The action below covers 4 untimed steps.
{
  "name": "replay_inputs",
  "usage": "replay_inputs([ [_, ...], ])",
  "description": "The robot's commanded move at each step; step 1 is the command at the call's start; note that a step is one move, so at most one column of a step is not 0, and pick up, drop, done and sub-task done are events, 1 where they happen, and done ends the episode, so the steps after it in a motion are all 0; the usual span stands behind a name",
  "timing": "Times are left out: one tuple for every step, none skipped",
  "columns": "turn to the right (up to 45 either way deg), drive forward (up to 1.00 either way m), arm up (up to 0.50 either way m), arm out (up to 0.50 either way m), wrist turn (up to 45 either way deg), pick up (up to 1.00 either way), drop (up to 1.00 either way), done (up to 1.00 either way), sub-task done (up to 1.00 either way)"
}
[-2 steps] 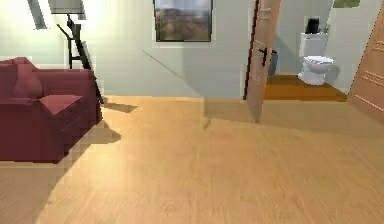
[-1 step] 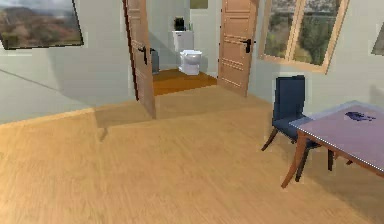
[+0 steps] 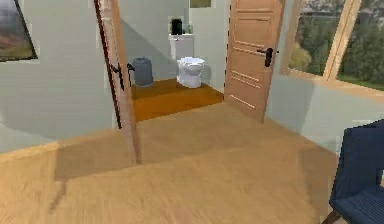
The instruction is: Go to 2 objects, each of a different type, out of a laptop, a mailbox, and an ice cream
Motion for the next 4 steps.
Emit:
replay_inputs([
  [3.0, 0.00, 0.00, 0.00, 0.0, 0.00, 0.00, 0.00, 0.00],
  [0.0, 1.00, 0.00, 0.00, 0.0, 0.00, 0.00, 0.00, 0.00],
  [0.0, 0.95, 0.00, 0.00, 0.0, 0.00, 0.00, 0.00, 0.00],
  [-30.0, 0.00, 0.00, 0.00, 0.0, 0.00, 0.00, 0.00, 0.00],
])
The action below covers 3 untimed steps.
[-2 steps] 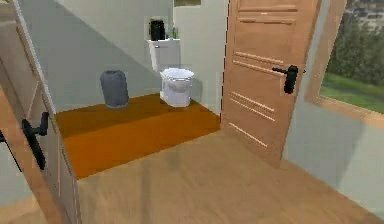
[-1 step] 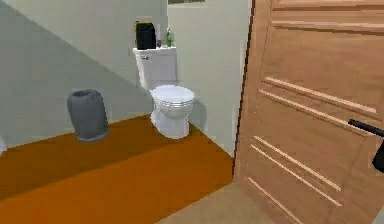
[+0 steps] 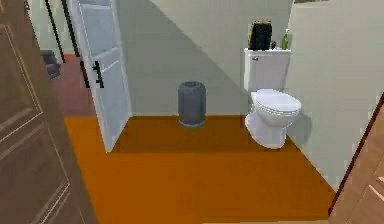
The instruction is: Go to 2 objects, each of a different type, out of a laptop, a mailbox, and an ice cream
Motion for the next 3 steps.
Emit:
replay_inputs([
  [0.0, 1.00, 0.00, 0.00, 0.0, 0.00, 0.00, 0.00, 0.00],
  [-3.0, 0.00, 0.00, 0.00, 0.0, 0.00, 0.00, 0.00, 0.00],
  [0.0, 0.35, 0.00, 0.00, 0.0, 0.00, 0.00, 0.00, 0.00],
])
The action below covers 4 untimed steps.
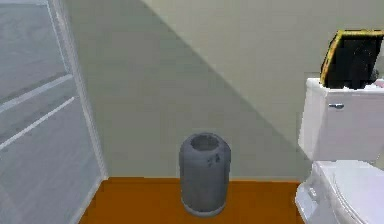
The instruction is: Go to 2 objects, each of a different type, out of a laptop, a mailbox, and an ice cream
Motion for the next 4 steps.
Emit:
replay_inputs([
  [-45.0, 0.00, 0.00, 0.00, 0.0, 0.00, 0.00, 0.00, 0.00],
  [-30.0, 0.00, 0.00, 0.00, 0.0, 0.00, 0.00, 0.00, 0.00],
  [0.0, 0.90, 0.00, 0.00, 0.0, 0.00, 0.00, 0.00, 0.00],
  [15.0, 0.00, 0.00, 0.00, 0.0, 0.00, 0.00, 0.00, 0.00],
])
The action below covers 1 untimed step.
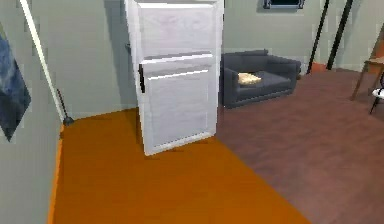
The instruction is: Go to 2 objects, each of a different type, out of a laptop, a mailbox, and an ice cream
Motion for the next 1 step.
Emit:
replay_inputs([
  [0.0, 0.50, 0.00, 0.00, 0.0, 0.00, 0.00, 0.00, 0.00],
])
